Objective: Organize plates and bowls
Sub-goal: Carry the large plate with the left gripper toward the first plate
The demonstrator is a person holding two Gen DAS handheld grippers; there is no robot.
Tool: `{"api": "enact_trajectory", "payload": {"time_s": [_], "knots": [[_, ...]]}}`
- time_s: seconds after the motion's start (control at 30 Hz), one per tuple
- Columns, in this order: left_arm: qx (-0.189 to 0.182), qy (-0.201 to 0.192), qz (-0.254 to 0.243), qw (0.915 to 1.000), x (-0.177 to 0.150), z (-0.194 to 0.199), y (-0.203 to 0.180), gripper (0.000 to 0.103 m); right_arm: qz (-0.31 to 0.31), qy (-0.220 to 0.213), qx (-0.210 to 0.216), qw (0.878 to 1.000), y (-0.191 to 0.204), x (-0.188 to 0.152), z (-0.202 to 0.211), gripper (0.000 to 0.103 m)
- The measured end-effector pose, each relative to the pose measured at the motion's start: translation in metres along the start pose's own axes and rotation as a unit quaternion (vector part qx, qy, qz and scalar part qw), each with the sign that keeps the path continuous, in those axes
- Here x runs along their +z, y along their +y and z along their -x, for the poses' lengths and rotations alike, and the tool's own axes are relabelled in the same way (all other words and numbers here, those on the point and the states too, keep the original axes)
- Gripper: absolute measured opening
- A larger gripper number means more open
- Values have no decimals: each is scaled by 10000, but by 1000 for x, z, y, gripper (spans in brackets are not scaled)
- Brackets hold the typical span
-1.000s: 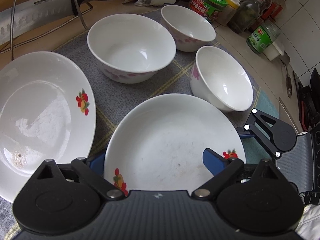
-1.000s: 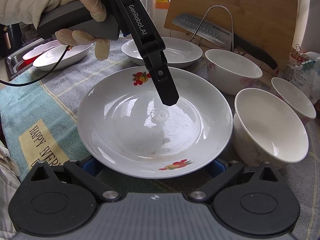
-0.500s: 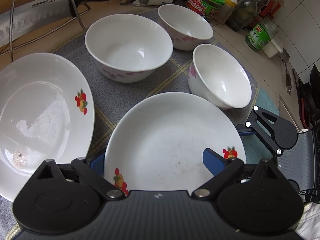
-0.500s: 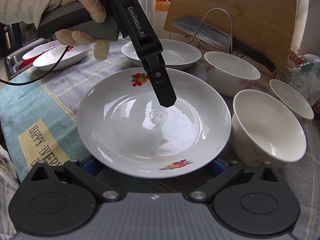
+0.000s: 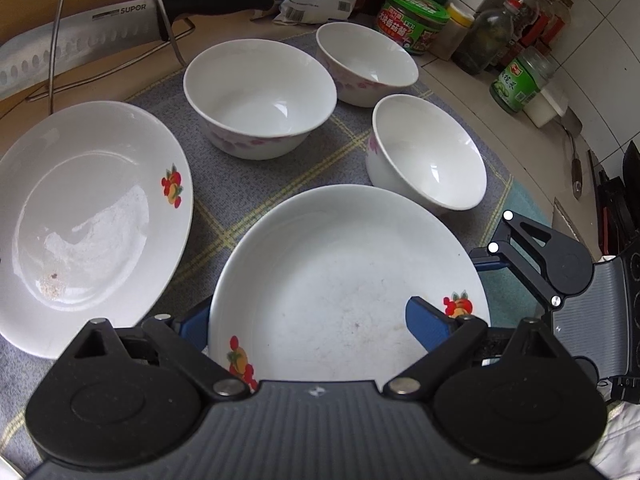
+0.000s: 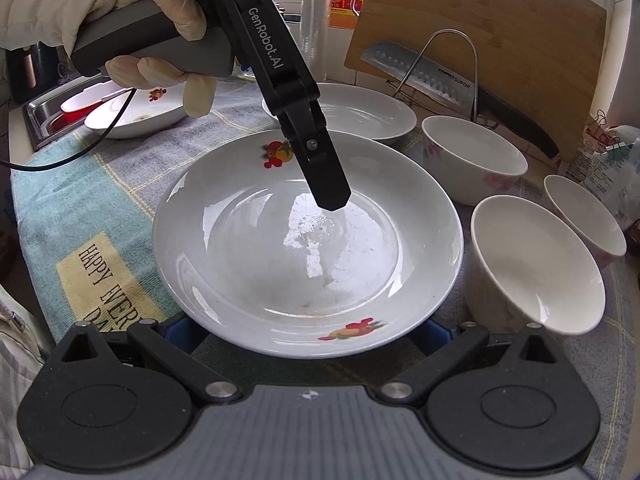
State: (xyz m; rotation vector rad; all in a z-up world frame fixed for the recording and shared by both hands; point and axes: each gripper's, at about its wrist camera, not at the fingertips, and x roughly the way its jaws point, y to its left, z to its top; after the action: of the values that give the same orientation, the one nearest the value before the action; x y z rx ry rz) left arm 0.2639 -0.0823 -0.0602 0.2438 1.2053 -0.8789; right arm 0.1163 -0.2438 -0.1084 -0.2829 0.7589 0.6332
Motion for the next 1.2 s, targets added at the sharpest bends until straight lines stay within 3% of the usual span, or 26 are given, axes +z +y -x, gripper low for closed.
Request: {"api": "enact_trajectory", "payload": {"time_s": [0.53,1.2], "knots": [[260,-326,637,9971,-34,22,-3,96,448,19,565,9974,10,6,13,103],[306,-574,753,9950,-82,77,49,96,511,36,602,9969,70,55,-9,103]]}}
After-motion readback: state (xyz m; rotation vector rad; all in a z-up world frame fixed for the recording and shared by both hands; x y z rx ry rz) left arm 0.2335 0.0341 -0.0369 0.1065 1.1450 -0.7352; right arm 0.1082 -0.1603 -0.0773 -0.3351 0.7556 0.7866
